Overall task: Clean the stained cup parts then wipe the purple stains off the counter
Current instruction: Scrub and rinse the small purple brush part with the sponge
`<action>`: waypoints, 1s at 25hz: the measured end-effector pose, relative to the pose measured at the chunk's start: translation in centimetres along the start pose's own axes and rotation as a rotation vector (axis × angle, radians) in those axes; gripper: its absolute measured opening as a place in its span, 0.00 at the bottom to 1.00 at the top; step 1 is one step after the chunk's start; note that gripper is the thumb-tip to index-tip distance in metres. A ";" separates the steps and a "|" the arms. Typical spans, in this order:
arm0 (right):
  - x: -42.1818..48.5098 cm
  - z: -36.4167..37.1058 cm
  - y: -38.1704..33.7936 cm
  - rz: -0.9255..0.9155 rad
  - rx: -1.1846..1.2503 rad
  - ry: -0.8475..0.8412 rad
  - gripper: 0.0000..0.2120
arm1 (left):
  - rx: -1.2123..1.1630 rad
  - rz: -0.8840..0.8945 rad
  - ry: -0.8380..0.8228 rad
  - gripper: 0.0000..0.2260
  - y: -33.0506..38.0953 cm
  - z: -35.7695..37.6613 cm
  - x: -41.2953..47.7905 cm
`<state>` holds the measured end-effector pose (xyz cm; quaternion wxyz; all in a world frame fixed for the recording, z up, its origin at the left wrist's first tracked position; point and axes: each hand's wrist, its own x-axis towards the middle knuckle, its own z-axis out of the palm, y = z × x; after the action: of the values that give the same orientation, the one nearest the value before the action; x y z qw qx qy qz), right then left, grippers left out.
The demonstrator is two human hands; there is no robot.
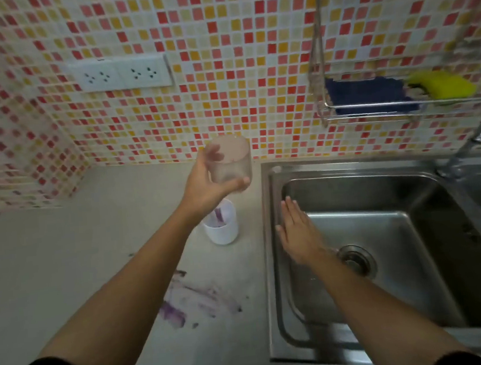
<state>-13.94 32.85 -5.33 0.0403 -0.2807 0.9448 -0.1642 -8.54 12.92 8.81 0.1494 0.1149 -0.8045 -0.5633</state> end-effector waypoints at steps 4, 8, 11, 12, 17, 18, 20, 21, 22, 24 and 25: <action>0.6 3.5 -3.8 0.002 -0.003 -0.074 0.29 | 0.098 -0.087 0.104 0.38 -5.5 -8.1 1.4; 0.3 5.9 -4.4 0.069 -0.016 -0.143 0.29 | 0.180 -0.285 0.033 0.39 -12.7 -10.5 0.6; 0.4 6.2 -3.9 0.069 -0.040 -0.139 0.33 | 0.144 -0.333 0.022 0.36 -15.9 -9.2 -0.9; 0.4 6.2 -3.8 0.066 -0.043 -0.144 0.35 | 0.122 -0.346 0.038 0.35 -16.6 -8.8 -1.2; 0.6 6.2 -3.7 0.063 -0.025 -0.155 0.37 | 0.084 -0.353 0.006 0.44 -17.2 -8.4 -1.2; 0.6 5.9 -3.8 0.059 -0.004 -0.145 0.35 | 0.057 -0.368 -0.037 0.48 -16.8 -8.7 -1.2; 0.8 4.7 -4.0 0.058 0.073 -0.077 0.32 | 0.010 -0.413 -0.071 0.52 -16.0 -9.8 -1.5; 1.1 3.9 -4.3 0.055 0.134 -0.028 0.30 | 0.028 -0.411 -0.020 0.49 -15.6 -10.4 -1.8; 1.4 2.9 -4.6 0.043 0.201 0.019 0.29 | 0.071 -0.380 0.066 0.44 -14.9 -11.0 -2.0; 2.2 1.2 -5.5 -0.012 0.313 0.067 0.32 | 0.185 -0.193 0.200 0.29 -12.8 -11.3 -2.0; 2.6 0.5 -6.1 -0.039 0.352 0.055 0.35 | 0.245 -0.074 0.195 0.22 -11.4 -10.9 -1.6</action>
<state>-12.89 26.51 -3.74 0.0596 -0.2832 0.8966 -0.3353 -2.81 0.14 1.41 0.1907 0.2161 -0.8440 -0.4524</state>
